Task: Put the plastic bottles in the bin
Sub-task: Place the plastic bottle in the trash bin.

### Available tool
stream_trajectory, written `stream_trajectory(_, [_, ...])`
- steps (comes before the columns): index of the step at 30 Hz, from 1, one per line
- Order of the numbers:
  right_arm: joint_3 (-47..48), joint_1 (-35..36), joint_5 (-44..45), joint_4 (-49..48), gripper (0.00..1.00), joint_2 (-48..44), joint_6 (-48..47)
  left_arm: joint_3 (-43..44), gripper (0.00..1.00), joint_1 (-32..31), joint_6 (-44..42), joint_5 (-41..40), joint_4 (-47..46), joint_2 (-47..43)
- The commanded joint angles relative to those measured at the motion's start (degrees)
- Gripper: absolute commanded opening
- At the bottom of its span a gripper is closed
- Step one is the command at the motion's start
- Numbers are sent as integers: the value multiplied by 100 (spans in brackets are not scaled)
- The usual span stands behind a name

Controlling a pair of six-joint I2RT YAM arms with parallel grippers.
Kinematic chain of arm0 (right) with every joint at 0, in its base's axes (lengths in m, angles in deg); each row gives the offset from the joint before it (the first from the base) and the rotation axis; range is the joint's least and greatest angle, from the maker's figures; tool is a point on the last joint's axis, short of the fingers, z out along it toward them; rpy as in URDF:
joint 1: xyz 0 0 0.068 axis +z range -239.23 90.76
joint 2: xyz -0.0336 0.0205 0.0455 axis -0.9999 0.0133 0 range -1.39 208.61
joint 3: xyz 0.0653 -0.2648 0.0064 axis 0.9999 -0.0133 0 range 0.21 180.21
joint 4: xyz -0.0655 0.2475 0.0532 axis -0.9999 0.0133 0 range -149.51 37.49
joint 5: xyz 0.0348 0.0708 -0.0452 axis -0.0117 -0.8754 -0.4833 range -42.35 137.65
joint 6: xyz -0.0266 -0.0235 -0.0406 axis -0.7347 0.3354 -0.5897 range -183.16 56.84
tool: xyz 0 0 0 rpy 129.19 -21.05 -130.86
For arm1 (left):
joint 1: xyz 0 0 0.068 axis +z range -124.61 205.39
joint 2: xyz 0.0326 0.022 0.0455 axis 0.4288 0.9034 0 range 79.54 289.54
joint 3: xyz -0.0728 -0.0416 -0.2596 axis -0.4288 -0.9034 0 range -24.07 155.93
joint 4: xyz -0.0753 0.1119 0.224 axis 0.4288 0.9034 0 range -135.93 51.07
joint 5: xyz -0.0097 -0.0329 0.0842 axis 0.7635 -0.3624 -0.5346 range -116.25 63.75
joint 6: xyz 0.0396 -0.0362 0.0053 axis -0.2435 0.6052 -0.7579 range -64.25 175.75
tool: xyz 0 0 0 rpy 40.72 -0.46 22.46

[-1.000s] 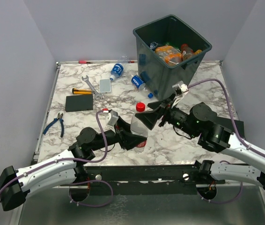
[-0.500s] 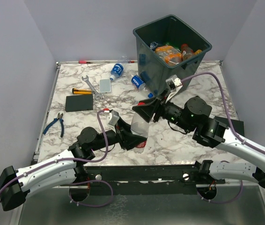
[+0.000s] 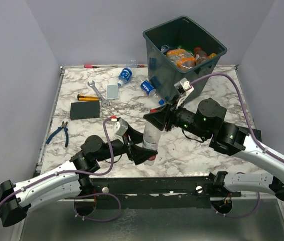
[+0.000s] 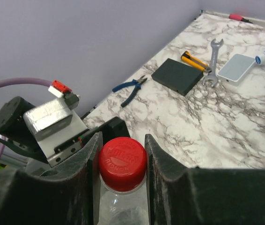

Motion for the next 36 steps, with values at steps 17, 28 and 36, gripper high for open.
stream_trajectory(17, [878,-3,4952,-2928,0,-625,-4264,561,99,-3,-3028,-6591,1617,-1554])
stream_trajectory(28, [2630,-2504,3525,-3928,0,1598,-2860,-357,99,-5,-2526,-6508,1244,-2101])
stream_trajectory(36, [3108,-3216,2959,-5515,0,2974,-2582,-419,99,-3,-2368,-6636,1355,-2280])
